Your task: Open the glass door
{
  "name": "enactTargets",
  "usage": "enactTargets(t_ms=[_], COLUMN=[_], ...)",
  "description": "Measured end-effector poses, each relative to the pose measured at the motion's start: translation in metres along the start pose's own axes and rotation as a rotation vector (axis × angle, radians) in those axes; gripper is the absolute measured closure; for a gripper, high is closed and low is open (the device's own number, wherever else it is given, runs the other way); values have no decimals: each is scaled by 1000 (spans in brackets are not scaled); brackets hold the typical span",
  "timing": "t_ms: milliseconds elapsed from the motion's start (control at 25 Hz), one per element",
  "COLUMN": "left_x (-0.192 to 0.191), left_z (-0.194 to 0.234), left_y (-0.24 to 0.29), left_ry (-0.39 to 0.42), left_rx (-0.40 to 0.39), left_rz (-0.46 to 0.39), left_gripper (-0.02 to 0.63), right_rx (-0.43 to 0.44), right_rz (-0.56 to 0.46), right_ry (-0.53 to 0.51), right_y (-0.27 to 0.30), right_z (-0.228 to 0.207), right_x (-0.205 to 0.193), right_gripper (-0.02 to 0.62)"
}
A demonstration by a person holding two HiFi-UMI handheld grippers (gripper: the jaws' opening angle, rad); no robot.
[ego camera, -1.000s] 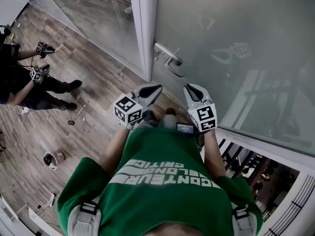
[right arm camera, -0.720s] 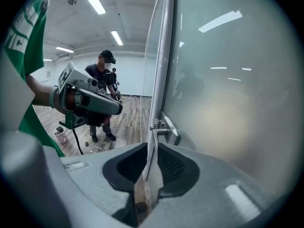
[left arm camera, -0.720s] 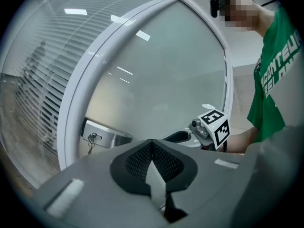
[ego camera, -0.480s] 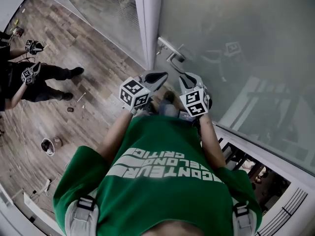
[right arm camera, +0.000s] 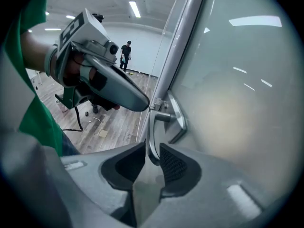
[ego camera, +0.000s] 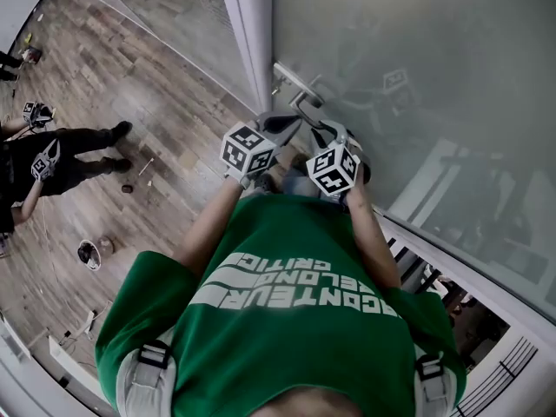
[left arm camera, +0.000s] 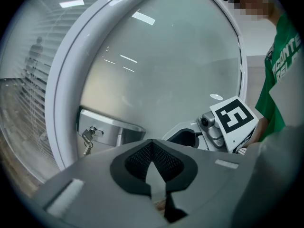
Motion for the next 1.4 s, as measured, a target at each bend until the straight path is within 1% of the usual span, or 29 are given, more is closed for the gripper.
enactTargets(t_ms=[80,200,360,520,680,840,1080,1400], left_x=[1,2,3,0,0,-4,-5,-11], left_z=[2,4,6,7,10,13,16,19], left_y=[6,13,18,22,25,29,31,38], left_ry=[-2,-6,-11,-20,-11,-3,-17,-13], left_rx=[2,8,9,13,33,41,37,27], left_rz=[14,33,54,79,100,122,128,165], left_gripper=[589,589,589,589,589,591,591,591], right_rx=[3,17,34,56,58,81,65,84], right_rz=[5,13,38,71,81,88,73,57], right_ry=[-38,-98,-132,-134,-116,-104,-98,-77], right_y=[2,3,3,4,5,22,28,46], right_z=[0,1,0,-1,0,4,4,7], right_x=[0,1,4,8,9,3,0,-6], right_gripper=[528,534,539,541,542,545,545,545])
Point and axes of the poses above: the fingertips, and each gripper's own axes: y forward along the fingers, z to its left, x out of its top, the point moved 9 cm from there along -y, backward along the fingers, and after that the axes turned 3 degrees about -y, right-handed, at the moved point
